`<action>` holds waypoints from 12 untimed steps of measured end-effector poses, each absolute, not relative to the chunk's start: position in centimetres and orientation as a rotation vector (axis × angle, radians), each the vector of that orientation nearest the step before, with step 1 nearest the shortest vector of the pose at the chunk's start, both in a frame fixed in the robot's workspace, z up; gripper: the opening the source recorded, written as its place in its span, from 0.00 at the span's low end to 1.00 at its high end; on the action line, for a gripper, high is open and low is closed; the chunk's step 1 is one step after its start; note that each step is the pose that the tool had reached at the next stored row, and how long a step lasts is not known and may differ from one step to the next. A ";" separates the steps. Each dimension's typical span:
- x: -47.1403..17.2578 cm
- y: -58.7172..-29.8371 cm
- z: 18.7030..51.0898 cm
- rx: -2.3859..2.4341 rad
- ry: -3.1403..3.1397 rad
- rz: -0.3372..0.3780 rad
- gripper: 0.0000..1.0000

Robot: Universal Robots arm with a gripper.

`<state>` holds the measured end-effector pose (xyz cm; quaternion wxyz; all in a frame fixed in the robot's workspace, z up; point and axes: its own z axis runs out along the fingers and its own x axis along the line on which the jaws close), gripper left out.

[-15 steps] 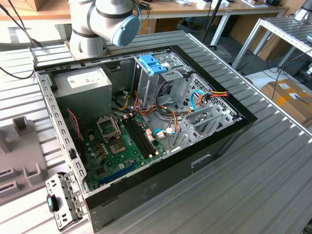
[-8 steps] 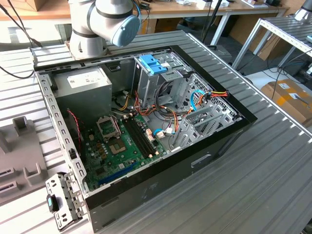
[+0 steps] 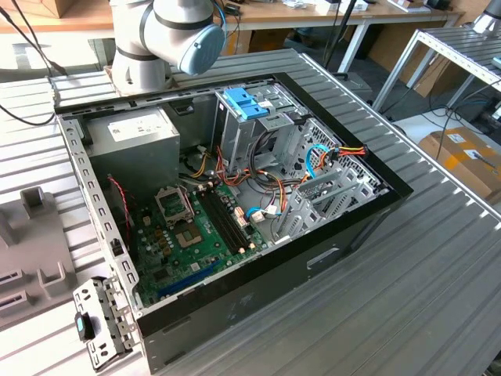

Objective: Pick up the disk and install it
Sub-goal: 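Pick up the disk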

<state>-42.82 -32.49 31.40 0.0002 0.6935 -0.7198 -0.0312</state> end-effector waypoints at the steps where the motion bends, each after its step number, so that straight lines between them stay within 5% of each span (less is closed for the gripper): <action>1: -42.8 -32.5 31.5 2.179 -2.261 -0.098 0.36; 12: -42.8 -32.5 32.1 2.179 -2.261 -0.099 0.36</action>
